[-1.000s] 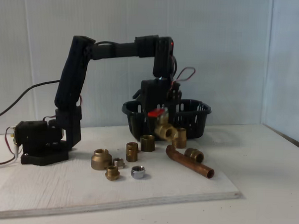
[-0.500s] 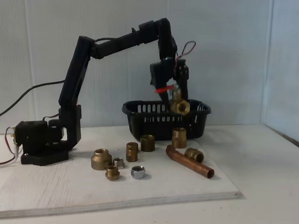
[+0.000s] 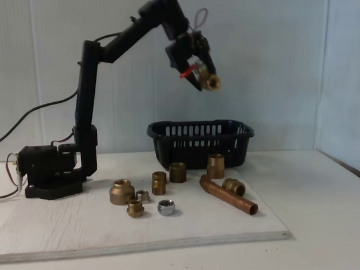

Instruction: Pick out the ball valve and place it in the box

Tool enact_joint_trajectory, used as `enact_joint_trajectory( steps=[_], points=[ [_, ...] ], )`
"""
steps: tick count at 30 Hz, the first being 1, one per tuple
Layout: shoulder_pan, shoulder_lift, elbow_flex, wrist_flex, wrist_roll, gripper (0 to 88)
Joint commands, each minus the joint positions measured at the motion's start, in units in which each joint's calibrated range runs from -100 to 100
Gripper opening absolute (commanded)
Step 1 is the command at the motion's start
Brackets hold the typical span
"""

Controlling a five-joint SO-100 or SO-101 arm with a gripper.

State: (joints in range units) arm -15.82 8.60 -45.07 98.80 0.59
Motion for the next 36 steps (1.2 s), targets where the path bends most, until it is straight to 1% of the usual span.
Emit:
enact_joint_trajectory(
  steps=[1, 6, 9, 14, 18, 36],
  points=[
    [-3.6, -4.5, -0.4, 0.5, -1.1, 0.6],
    [-7.6, -4.3, 7.3, 0.3, -1.8, 0.6],
    [-9.6, -4.3, 10.6, -1.6, -1.8, 0.6],
    [-9.9, -4.3, 17.5, -6.3, -1.8, 0.6],
    [-9.5, -4.3, 21.2, -8.1, -1.5, 0.6],
    [-9.4, 2.3, 22.1, -7.7, -1.7, 0.6]
  ],
)
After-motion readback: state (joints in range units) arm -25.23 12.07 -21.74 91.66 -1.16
